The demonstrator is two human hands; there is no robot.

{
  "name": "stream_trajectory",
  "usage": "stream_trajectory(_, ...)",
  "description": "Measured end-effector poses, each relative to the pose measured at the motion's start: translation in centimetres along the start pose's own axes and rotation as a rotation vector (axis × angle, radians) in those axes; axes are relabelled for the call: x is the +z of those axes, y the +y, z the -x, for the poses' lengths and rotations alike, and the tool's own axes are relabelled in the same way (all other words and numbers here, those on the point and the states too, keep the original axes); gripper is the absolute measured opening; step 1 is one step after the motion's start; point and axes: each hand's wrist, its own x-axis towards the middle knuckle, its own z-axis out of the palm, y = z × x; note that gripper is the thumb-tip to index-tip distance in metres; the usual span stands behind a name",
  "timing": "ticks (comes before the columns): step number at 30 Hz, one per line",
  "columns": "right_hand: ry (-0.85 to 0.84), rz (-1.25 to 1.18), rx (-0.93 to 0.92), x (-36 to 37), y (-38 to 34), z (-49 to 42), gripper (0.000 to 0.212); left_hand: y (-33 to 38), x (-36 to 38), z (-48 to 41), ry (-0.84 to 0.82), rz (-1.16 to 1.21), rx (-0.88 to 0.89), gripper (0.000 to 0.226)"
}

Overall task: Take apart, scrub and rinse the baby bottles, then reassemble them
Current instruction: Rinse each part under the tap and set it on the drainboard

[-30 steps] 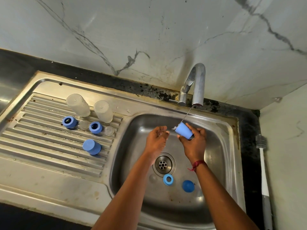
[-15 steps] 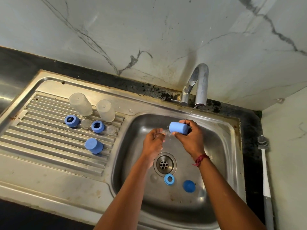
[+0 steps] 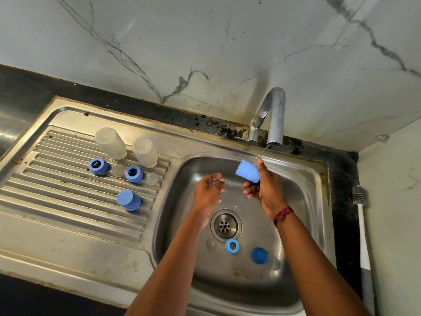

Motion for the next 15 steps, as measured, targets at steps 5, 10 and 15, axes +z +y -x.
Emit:
stream_trajectory(5, -0.106, -0.23, 0.005, -0.7, 0.0, 0.4, 0.025, 0.1, 0.4, 0.4, -0.017, 0.002, 0.006, 0.03)
stream_trajectory(10, -0.122, -0.155, -0.14, -1.3, 0.2, 0.0, 0.052, 0.2, 0.3, 0.6, -0.024, 0.017, 0.003, 0.028)
stream_trajectory(15, -0.062, -0.291, -0.122, -1.7, -0.6, -0.2, 0.028, 0.4, 0.0, 0.6, -0.021, 0.01, 0.013, 0.029)
